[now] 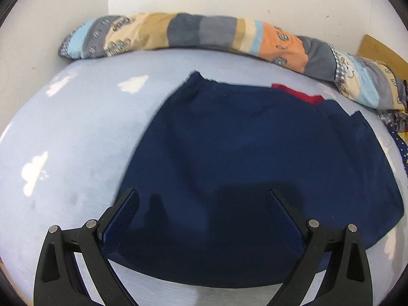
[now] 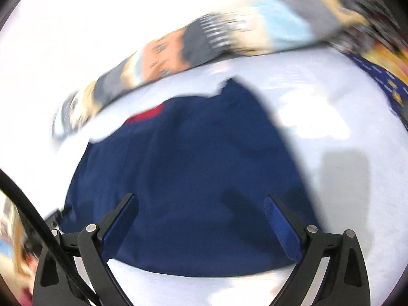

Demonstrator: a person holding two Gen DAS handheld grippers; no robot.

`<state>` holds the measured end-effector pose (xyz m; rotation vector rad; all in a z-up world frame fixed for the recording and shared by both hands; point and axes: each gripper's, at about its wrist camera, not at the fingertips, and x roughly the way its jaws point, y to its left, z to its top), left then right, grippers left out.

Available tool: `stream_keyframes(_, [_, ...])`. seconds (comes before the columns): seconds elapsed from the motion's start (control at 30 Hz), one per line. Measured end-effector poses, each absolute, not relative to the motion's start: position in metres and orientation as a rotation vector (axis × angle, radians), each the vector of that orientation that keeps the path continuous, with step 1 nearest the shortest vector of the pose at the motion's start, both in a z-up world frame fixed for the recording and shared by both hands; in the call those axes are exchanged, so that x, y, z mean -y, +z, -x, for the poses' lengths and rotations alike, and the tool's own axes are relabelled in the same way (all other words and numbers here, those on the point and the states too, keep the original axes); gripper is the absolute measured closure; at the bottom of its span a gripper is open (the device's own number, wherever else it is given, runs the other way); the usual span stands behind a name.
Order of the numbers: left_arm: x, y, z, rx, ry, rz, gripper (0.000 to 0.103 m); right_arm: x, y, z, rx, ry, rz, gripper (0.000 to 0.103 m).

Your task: Fold large clothes

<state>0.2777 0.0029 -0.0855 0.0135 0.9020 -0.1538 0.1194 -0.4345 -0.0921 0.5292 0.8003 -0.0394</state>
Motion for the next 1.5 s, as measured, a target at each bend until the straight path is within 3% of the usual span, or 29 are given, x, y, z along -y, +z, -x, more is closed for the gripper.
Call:
stream_keyframes(0.07, [0.002,-0.09,-0.28,-0.923,-0.163,-0.019,0.004,0.473,-0.1,-0.095,-0.776,-0.054,-0.664,0.007])
stream_keyframes(0.13, [0.006,-0.089,-0.281,-0.92,-0.173,-0.024,0.004,0.504,-0.117,-0.073,-0.779,-0.084,-0.825,0.023])
stream_keyframes(0.43, [0.022,-0.085,-0.274,-0.902,-0.198,-0.039,0.004,0.522,-0.171,-0.034,-0.786,-0.027,-1.224,0.032])
stream_keyframes(0.87, [0.006,-0.083,-0.277,-0.916,-0.195,0.048,0.004,0.526,-0.192,-0.084,-0.803,-0.019,-1.189,0.032])
stream_keyframes(0.93, [0.007,-0.083,-0.276,-0.916,-0.198,0.046,0.004,0.527,-0.19,-0.107,-0.837,0.028,-1.153,0.028])
stream_keyframes(1.33, [0.021,-0.086,-0.282,-0.907,-0.205,-0.012,0.004,0.509,-0.183,-0.21,-1.009,0.26,-0.866,0.029])
stream_keyframes(1.43, [0.028,-0.093,-0.286,-0.924,-0.208,-0.023,0.004,0.503,-0.182,-0.219,-1.025,0.271,-0.8,0.041])
stream_keyframes(1.47, [0.031,-0.095,-0.287,-0.932,-0.208,-0.025,0.004,0.502,-0.182,-0.219,-1.028,0.263,-0.78,0.049])
stream_keyframes(1.5, [0.034,-0.097,-0.288,-0.937,-0.21,-0.026,0.004,0.503,-0.181,-0.219,-1.029,0.248,-0.771,0.064])
